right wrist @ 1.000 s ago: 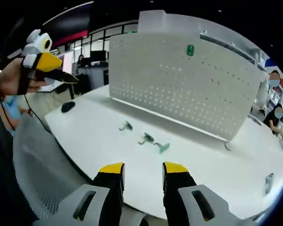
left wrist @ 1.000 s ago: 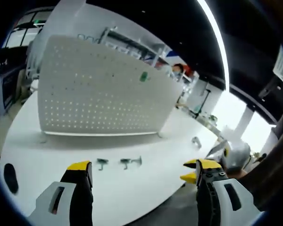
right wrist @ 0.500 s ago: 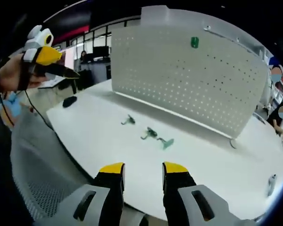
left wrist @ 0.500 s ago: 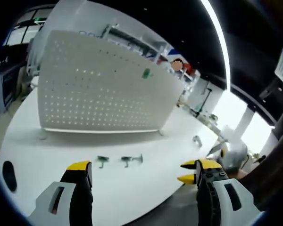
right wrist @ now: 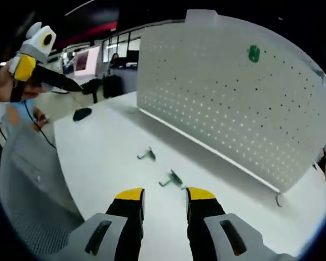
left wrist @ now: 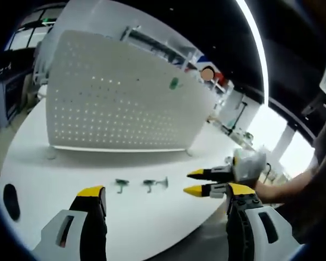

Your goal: Insert the hook assembly into the mounting plate slot until the hook locks in place.

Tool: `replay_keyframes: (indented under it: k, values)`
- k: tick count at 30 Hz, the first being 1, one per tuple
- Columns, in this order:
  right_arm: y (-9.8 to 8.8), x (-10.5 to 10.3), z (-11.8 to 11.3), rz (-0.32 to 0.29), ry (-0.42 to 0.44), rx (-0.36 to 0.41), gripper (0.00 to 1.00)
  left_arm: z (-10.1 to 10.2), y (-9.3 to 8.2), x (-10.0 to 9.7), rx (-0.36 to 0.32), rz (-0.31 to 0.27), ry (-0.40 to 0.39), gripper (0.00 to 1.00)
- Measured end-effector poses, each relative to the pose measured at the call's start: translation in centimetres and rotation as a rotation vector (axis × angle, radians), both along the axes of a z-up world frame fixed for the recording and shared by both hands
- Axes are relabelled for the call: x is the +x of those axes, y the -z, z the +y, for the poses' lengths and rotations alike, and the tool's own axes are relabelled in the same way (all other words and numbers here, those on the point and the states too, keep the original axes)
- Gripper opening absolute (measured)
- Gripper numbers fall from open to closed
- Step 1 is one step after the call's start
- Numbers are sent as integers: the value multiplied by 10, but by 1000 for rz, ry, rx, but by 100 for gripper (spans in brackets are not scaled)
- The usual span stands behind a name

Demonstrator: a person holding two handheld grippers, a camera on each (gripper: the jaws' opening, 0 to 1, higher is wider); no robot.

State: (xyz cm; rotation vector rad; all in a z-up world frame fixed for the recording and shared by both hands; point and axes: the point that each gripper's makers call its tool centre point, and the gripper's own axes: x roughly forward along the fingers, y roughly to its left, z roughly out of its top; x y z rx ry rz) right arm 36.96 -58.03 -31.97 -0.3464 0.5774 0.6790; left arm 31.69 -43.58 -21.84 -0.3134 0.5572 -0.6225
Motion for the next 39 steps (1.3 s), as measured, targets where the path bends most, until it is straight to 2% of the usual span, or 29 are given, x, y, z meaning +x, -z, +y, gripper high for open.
replay_keyframes:
  k: [6,12,15,18,23,27,36,38,39]
  values:
    - [24,14,9,41,-64,-51,28,2,1,2,-1,7,-7,93]
    - [41,34,16,58,-111,-91,28,5,6,1,6,24,-14,93]
    - [53,43,18,61,-149,-123,24,6,8,0,9,29,-12,93]
    - [58,54,18,78,-130,-107,22,6,7,1,11,33,-13,93]
    - [74,65,17,115,-137,-135,21,9,9,5,12,45,-21,92]
    - [83,69,14,155,-106,-107,20,9,10,6,11,52,-24,92]
    - [97,74,21,177,-155,-141,17,10,16,6,10,70,-35,92]
    - [99,76,20,166,-157,-140,14,11,17,6,11,73,-37,91]
    - [97,78,22,162,-149,-109,13,12,17,7,10,75,-42,91]
